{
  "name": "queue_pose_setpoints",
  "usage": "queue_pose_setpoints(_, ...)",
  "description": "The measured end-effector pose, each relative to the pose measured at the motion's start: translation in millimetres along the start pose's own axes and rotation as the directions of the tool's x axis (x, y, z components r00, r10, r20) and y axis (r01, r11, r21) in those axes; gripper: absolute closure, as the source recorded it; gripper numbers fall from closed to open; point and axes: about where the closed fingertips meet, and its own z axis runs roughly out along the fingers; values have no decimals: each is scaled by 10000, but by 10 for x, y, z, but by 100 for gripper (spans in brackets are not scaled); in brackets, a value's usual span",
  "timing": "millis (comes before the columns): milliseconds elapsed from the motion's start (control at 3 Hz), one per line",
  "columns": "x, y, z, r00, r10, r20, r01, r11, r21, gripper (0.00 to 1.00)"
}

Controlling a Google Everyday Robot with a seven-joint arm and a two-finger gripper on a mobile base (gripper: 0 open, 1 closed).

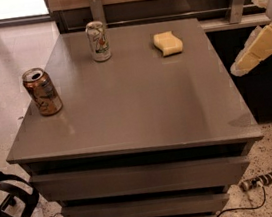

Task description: Move sponge near orange can

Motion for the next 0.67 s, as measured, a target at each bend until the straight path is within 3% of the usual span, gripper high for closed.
queue_pose_setpoints(333,-105,-244,331,9844,551,1669,-600,9979,247,0)
queue_pose_setpoints(667,-207,-394,635,9663,837,2433,-910,9957,189,0)
